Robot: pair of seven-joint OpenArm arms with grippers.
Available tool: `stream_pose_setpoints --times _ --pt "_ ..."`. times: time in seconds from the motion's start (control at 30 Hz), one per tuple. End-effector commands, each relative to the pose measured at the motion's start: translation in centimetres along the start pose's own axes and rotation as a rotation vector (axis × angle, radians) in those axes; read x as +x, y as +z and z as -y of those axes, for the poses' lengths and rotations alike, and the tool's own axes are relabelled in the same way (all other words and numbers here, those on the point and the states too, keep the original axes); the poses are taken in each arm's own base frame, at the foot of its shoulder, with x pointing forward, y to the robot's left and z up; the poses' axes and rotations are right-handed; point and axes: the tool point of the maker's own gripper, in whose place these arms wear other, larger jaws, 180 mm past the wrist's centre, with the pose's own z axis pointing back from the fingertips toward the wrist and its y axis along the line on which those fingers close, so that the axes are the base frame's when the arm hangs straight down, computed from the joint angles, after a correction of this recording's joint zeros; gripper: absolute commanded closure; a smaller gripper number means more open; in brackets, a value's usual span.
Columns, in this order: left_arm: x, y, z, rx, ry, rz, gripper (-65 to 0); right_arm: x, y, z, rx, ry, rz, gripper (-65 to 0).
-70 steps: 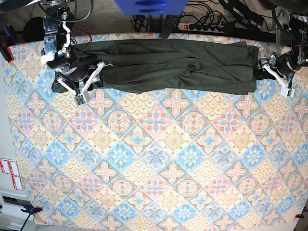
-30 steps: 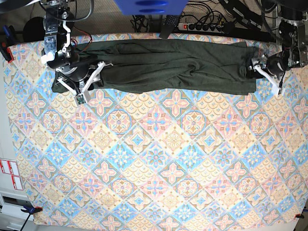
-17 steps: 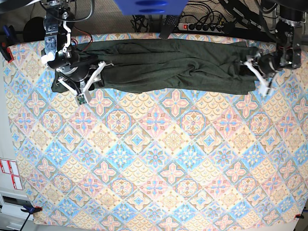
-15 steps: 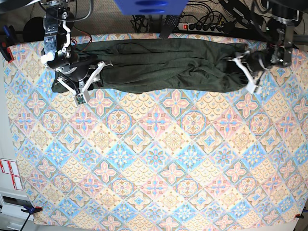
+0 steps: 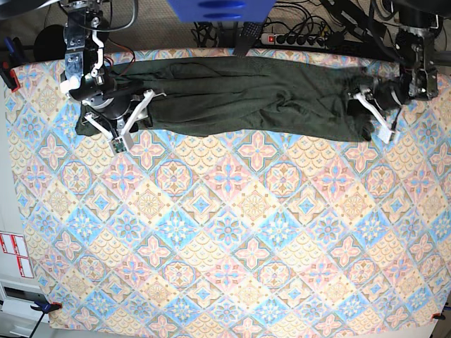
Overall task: Fold the T-shirt properly
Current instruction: 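Fold the held end inward toward the right gripper with the left gripper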
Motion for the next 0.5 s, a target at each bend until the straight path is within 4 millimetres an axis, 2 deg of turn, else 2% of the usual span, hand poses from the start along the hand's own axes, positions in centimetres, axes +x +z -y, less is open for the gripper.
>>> stream_pose_setpoints --times 0.0,0.07,0.13,0.2,0.37,0.47 --pt "2.3 1.5 -1.3 0.027 0.000 0.072 0.0 0.9 0.4 0.2 -0.004 0.010 0.033 -19.6" --pt "3.9 2.3 -2.3 0.052 -0.013 0.100 0.0 0.9 0.4 0.2 -0.002 0.010 0.033 -19.6" --pt "4.6 2.5 -3.1 0.065 -0.004 0.109 0.0 0.9 0.4 0.2 -0.002 0.010 0.031 -19.6" --pt "5.9 3.4 -5.0 0.102 0.019 0.150 0.0 0.9 0.4 0.2 -0.002 0.010 0.031 -19.6" --pt "7.7 5.4 -9.3 0.183 0.087 0.213 0.0 0.8 0.4 0.2 -0.002 0.011 0.029 -19.6" --pt "8.6 6.1 -10.1 0.201 0.084 0.222 0.0 0.9 0.4 0.2 -0.002 0.013 0.032 -19.6"
